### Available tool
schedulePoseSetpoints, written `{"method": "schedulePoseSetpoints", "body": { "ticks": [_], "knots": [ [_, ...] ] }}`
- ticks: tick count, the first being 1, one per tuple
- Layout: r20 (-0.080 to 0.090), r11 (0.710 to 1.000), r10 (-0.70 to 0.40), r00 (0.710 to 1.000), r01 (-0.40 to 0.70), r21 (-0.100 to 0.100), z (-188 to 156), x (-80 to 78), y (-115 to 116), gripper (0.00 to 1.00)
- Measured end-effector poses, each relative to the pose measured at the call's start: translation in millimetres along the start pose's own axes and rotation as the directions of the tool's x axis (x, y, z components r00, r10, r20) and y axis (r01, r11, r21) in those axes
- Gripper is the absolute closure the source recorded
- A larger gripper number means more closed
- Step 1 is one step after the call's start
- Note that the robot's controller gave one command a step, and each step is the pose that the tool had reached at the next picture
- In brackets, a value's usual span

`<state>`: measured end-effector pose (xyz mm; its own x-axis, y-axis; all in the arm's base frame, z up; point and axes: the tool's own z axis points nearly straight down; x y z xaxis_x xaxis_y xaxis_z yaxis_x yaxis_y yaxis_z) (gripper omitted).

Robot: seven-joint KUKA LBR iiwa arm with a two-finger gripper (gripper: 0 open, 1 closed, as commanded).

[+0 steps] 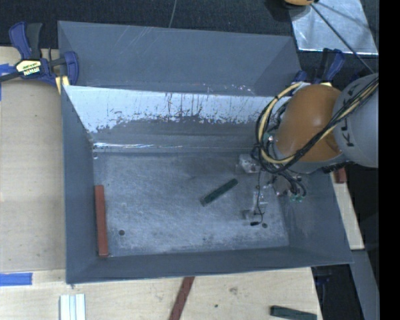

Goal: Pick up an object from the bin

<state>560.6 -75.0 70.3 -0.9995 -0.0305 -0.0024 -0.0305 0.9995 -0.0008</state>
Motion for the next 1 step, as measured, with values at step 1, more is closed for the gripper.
{"method": "schedulePoseSetpoints", "body": {
  "ticks": [1],
  "knots": [
    [0.000, 1.000, 0.000, 1.000, 0.000, 0.000, 0.0, 0.0, 0.0, 0.00]
  ]
}}
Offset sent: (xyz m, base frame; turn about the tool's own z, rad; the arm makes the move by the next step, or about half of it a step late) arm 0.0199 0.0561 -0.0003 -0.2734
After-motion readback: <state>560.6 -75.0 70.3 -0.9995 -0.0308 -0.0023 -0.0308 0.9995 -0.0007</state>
